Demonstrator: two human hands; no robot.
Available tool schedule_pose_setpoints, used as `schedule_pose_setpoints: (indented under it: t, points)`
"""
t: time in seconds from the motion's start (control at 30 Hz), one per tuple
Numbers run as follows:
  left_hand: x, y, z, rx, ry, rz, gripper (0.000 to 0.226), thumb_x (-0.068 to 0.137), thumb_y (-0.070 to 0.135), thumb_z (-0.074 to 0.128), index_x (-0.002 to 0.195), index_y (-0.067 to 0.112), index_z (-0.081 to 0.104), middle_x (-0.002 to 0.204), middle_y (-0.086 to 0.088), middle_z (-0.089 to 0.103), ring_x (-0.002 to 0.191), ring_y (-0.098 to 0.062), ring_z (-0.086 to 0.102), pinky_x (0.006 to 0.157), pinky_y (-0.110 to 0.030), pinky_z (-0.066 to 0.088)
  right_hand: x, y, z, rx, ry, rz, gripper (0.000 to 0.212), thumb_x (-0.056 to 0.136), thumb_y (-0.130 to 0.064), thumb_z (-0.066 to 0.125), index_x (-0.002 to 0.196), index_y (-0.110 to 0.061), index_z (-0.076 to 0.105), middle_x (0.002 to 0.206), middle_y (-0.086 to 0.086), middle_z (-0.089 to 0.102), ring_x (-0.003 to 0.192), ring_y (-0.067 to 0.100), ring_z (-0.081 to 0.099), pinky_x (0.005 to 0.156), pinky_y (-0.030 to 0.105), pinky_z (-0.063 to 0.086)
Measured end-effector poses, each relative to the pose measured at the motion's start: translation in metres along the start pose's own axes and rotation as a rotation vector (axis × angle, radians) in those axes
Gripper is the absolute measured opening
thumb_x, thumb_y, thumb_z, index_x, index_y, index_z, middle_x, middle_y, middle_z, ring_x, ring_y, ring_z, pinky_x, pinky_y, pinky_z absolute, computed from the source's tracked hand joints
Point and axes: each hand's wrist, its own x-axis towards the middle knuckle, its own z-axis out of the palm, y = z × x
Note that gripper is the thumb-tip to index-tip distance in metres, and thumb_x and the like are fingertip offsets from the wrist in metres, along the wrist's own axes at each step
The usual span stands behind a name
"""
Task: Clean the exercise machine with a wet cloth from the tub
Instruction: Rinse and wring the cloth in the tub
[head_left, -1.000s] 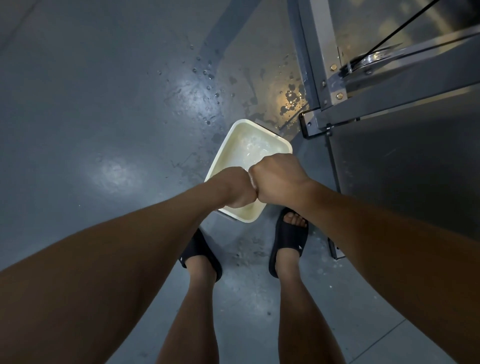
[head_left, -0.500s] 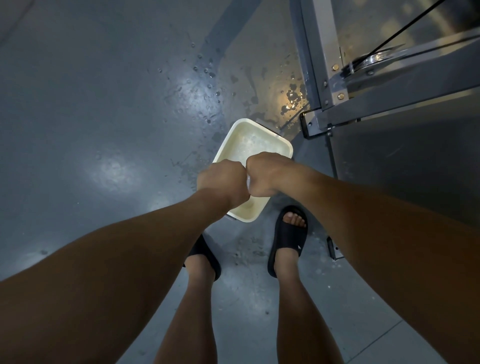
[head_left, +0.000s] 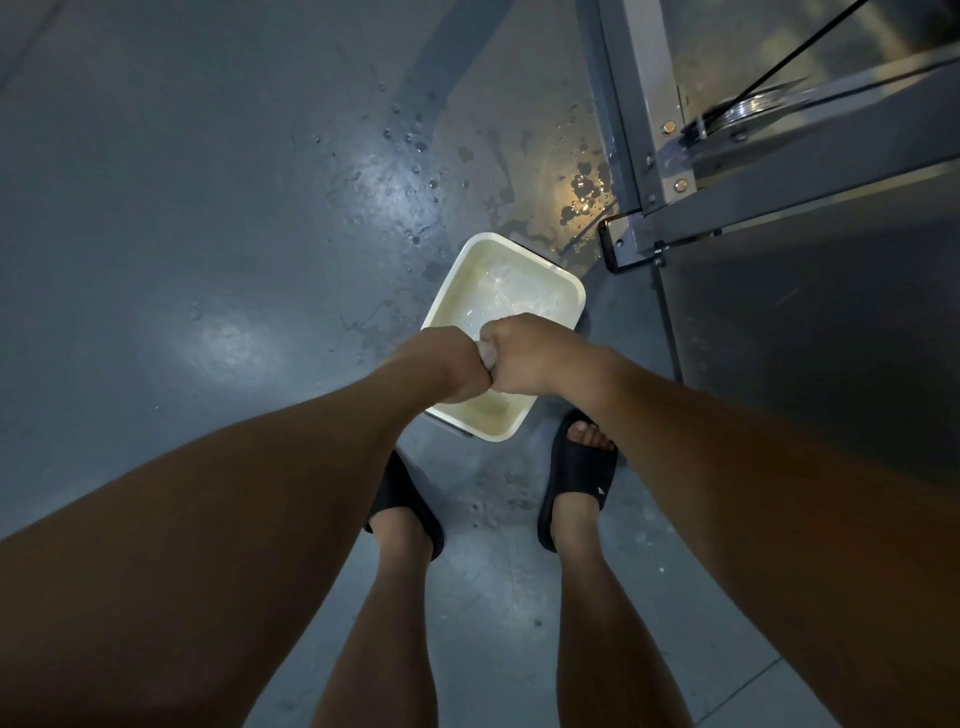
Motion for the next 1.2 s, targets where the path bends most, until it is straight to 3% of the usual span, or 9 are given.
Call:
schedule_pose_setpoints:
  t: [0.13,0.3,0.37,0.43,0.57,0.7,0.87,0.97,1.2]
  points:
    - [-0.002,-0.013,-0.014,-0.48,-0.472,-0.1,0.02,0.084,0.013,0.057,0.074,0.02,0.042,0.059,0.0,0.021,0.048,-0.017,0.017,0.05,-0.022,0.016,-0.016,0.012,0.015,-0.157,0.33,-0.204,0.023,0.087,-0.014,0.063,0.11,-0.013,0.058,0.106,0.007,0.056,0.094,0.031,0.058,0.064,0.045,0.053]
    - [-0.021,-0.008,-0.023,-0.485,-0.726,0.023,0.052,0.089,0.02,0.067,0.056,0.025,0.027,0.057,0.002,0.014,0.051,-0.015,0.009,0.053,-0.026,0.009,-0.034,0.007,0.015,-0.344,0.605,-0.395,0.021,0.086,-0.026,0.047,0.076,-0.011,0.059,0.081,0.007,0.056,0.067,0.03,0.055,0.042,0.029,0.025]
    - [-0.025,-0.002,-0.022,-0.427,-0.647,0.059,0.047,0.087,0.022,0.069,0.061,0.023,0.029,0.059,0.0,0.014,0.053,-0.018,0.01,0.055,-0.029,0.01,-0.037,0.001,0.005,-0.402,0.597,-0.366,0.018,0.078,-0.026,0.059,0.065,-0.013,0.062,0.079,0.004,0.056,0.068,0.029,0.056,0.047,0.024,0.02]
    - [-0.029,0.006,-0.019,-0.258,-0.462,0.095,0.038,0.087,0.023,0.067,0.066,0.017,0.036,0.057,-0.002,0.022,0.047,-0.02,0.017,0.05,-0.026,0.016,-0.043,-0.004,-0.005,-0.472,0.406,-0.311,0.008,0.074,-0.023,0.072,0.071,-0.016,0.071,0.083,0.001,0.062,0.077,0.029,0.062,0.051,0.026,0.024]
    - [-0.032,0.02,-0.009,0.062,-0.091,0.218,0.034,0.096,0.017,0.048,0.062,0.011,0.046,0.06,-0.004,0.045,0.054,-0.021,0.045,0.049,-0.028,0.032,-0.051,-0.005,-0.021,-0.463,0.183,-0.137,0.02,0.091,-0.025,0.059,0.103,-0.017,0.074,0.104,0.009,0.07,0.098,0.032,0.066,0.07,0.028,0.034]
    - [-0.028,0.016,-0.001,-0.016,0.13,0.175,0.027,0.091,0.024,0.055,0.065,0.02,0.046,0.068,0.001,0.049,0.066,-0.023,0.052,0.056,-0.027,0.036,-0.047,-0.006,-0.024,-0.333,0.15,-0.071,0.015,0.095,-0.027,0.058,0.093,-0.016,0.068,0.104,0.014,0.069,0.097,0.034,0.065,0.07,0.028,0.038]
    - [-0.029,0.014,0.002,0.091,0.256,0.154,0.007,0.085,0.022,0.059,0.08,0.021,0.053,0.068,0.005,0.041,0.074,-0.028,0.052,0.068,-0.03,0.043,-0.04,-0.007,-0.016,-0.2,0.106,-0.012,0.035,0.1,-0.027,0.048,0.068,-0.016,0.04,0.085,0.01,0.058,0.084,0.03,0.055,0.07,0.03,0.037]
    - [-0.025,0.012,0.002,0.192,0.307,0.176,0.006,0.087,0.023,0.056,0.082,0.023,0.053,0.067,0.005,0.039,0.074,-0.027,0.049,0.069,-0.031,0.042,-0.037,-0.006,-0.016,-0.044,0.015,0.057,0.033,0.097,-0.024,0.05,0.065,-0.02,0.044,0.072,0.002,0.05,0.083,0.03,0.057,0.07,0.03,0.041]
    - [-0.011,0.005,0.007,0.24,0.347,0.128,0.009,0.092,0.021,0.054,0.091,0.021,0.062,0.069,0.003,0.038,0.075,-0.028,0.048,0.069,-0.032,0.041,-0.036,-0.012,-0.004,0.186,0.091,0.136,0.028,0.1,-0.017,0.048,0.073,-0.012,0.05,0.096,0.016,0.065,0.101,0.037,0.061,0.075,0.03,0.043]
